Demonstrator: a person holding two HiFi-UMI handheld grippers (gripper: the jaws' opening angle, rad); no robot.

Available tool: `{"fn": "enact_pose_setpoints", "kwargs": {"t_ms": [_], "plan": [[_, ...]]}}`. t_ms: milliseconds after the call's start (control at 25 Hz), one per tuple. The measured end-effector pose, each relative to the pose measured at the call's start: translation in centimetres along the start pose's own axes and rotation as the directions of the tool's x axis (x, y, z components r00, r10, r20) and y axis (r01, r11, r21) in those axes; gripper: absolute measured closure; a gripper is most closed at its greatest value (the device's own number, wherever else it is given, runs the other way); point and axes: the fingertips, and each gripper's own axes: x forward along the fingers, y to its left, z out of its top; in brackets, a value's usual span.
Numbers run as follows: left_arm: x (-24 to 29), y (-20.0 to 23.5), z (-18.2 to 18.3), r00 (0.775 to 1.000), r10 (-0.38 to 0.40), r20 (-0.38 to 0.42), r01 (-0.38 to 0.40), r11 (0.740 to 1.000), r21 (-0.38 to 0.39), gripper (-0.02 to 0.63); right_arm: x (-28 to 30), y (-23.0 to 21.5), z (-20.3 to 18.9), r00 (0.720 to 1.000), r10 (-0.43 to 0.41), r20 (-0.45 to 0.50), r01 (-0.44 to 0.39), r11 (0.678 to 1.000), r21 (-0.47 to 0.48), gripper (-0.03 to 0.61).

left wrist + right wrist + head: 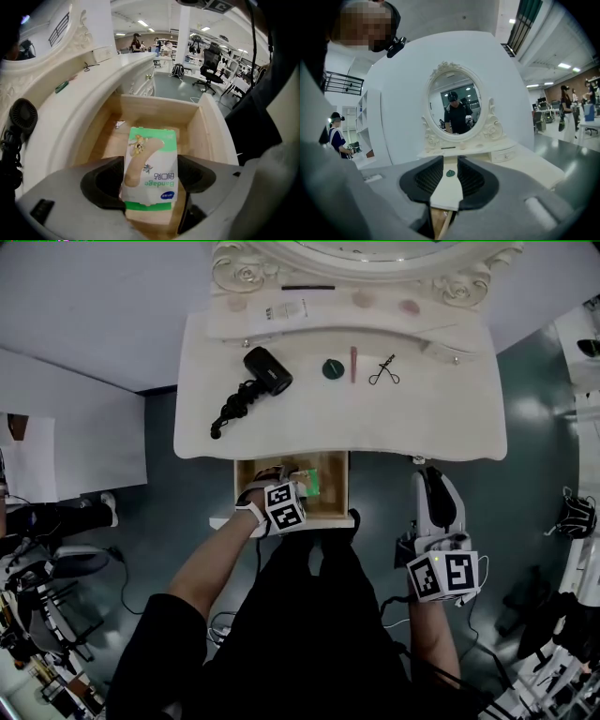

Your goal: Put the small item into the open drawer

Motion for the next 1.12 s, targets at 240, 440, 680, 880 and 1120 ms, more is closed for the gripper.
{"fn": "enact_pose_setpoints", "kwargs": {"t_ms": [240,440,680,880,1120], "plan": [[2.4,0.2,-1.3,0.998,-0.023,-0.051,0.024,1.000,0.005,0.267,-0.5,-1.3,-0.6,0.999,-0.033,-0.017,0.033,0.999,0.001,0.486],[4.0,0.5,-2.0,0.996,-0.019,-0.085,0.023,0.999,0.042,0.267,-0.5,-1.6,-1.0,0.999,-0.040,-0.028,0.040,0.999,0.005,0.488],[5.0,0.2,-1.8,0.997,-0.042,-0.063,0.043,0.999,0.026,0.261,-0.4,-1.5,-1.4,0.999,-0.023,-0.040,0.023,1.000,0.006,0.497],[4.4,0.9,-1.3,0.999,-0.007,-0.036,0.007,1.000,0.007,0.249,0.0,-1.0,-1.2,0.999,-0.005,-0.037,0.005,1.000,-0.003,0.497],[2.0,1.7,-0.4,0.998,0.064,0.009,-0.064,0.998,0.017,0.250,0.4,-0.4,-0.8,1.000,0.017,-0.023,-0.018,1.000,-0.005,0.496]]}}
